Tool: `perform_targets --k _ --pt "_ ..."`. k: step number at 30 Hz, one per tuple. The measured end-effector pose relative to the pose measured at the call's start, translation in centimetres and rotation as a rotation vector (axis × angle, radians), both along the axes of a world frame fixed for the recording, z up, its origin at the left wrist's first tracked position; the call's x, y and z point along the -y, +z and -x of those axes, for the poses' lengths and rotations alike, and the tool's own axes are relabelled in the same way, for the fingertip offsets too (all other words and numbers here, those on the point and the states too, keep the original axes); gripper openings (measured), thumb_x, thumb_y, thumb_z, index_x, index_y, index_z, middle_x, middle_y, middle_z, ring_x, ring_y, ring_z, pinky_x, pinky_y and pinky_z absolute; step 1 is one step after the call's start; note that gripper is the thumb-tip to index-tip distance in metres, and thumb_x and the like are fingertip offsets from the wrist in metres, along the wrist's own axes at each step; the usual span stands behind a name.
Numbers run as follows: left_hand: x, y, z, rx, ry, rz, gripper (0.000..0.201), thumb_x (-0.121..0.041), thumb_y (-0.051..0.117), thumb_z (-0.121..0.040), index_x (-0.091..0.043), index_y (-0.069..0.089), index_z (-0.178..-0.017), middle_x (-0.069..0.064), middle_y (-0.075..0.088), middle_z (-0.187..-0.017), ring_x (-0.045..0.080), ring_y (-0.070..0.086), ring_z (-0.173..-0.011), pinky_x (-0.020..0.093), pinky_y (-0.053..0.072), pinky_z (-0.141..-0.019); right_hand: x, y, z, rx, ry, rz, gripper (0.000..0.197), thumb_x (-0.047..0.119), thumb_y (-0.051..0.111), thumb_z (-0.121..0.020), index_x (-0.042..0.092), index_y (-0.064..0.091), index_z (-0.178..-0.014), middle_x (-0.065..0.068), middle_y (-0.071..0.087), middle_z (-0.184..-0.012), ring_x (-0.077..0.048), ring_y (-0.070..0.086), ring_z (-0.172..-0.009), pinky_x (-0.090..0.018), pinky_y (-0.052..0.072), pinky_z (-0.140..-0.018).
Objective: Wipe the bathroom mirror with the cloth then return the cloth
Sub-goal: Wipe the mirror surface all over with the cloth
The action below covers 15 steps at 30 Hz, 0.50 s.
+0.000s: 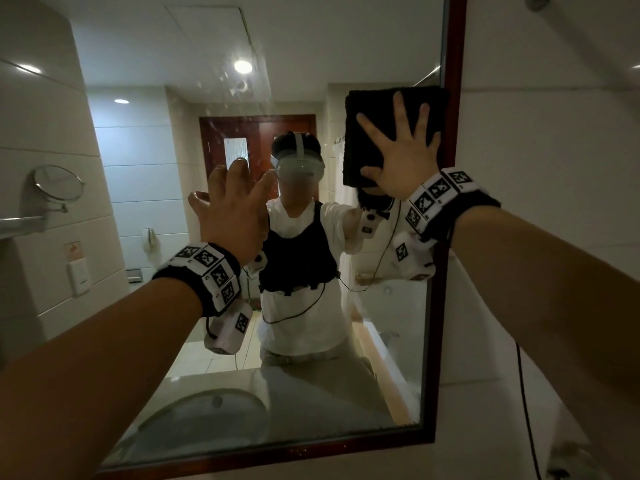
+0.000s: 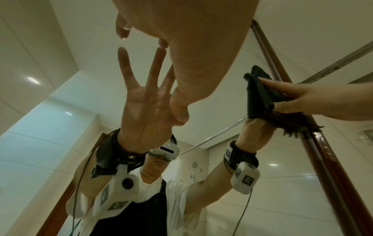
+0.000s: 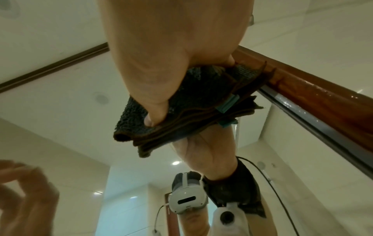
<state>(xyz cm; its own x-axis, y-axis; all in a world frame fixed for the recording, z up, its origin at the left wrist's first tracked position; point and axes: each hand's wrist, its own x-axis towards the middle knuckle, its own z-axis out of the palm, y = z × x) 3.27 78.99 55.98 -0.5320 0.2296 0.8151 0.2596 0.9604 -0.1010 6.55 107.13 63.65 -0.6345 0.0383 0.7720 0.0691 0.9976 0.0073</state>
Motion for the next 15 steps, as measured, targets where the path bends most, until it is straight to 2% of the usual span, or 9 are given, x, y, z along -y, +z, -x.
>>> perform_targets --k 6,10,13,15 --pt "0.0 0.1 -0.2 -0.027 -0.005 -0.006 0.082 -0.025 0.073 -0.076 -0.036 0.03 -0.145 0.011 0.018 -0.155 0.042 0.019 -0.139 0.075 0.032 -0.095 0.4 -2.4 0.1 -0.019 0.011 0.04 0.087 0.051 0.06 -0.09 0.055 -0.003 -0.149 -0.003 -0.024 -0.162 -0.046 -0.02 -0.145 -0.074 0.004 -0.111" --pt "-0.2 0.0 -0.4 -0.029 -0.013 -0.015 0.083 -0.023 0.075 -0.076 -0.035 0.03 -0.144 0.012 0.018 -0.154 0.042 0.019 -0.139 0.075 0.03 -0.097 0.4 -6.5 0.0 -0.001 0.015 0.039 0.088 0.051 0.059 -0.09 0.055 -0.007 -0.149 -0.004 -0.026 -0.161 -0.046 -0.022 -0.144 -0.075 0.003 -0.111" --pt "-0.3 -0.1 -0.5 -0.013 -0.004 -0.017 0.091 -0.024 0.079 -0.072 -0.036 0.026 -0.145 0.011 0.016 -0.155 0.042 0.017 -0.142 0.077 0.028 -0.098 0.4 -9.3 -0.4 0.05 0.031 0.06 0.089 0.049 0.058 -0.092 0.056 -0.011 -0.147 -0.002 -0.032 -0.159 -0.045 -0.027 -0.143 -0.074 -0.001 -0.111" --pt "-0.4 -0.3 -0.8 -0.001 -0.004 -0.023 0.095 -0.022 0.079 -0.07 -0.036 0.025 -0.147 0.011 0.015 -0.157 0.042 0.016 -0.143 0.078 0.027 -0.099 0.6 -11.9 -0.6 0.058 0.025 0.064 0.092 0.049 0.061 -0.089 0.055 -0.009 -0.149 -0.004 -0.03 -0.16 -0.047 -0.024 -0.143 -0.075 0.003 -0.11"
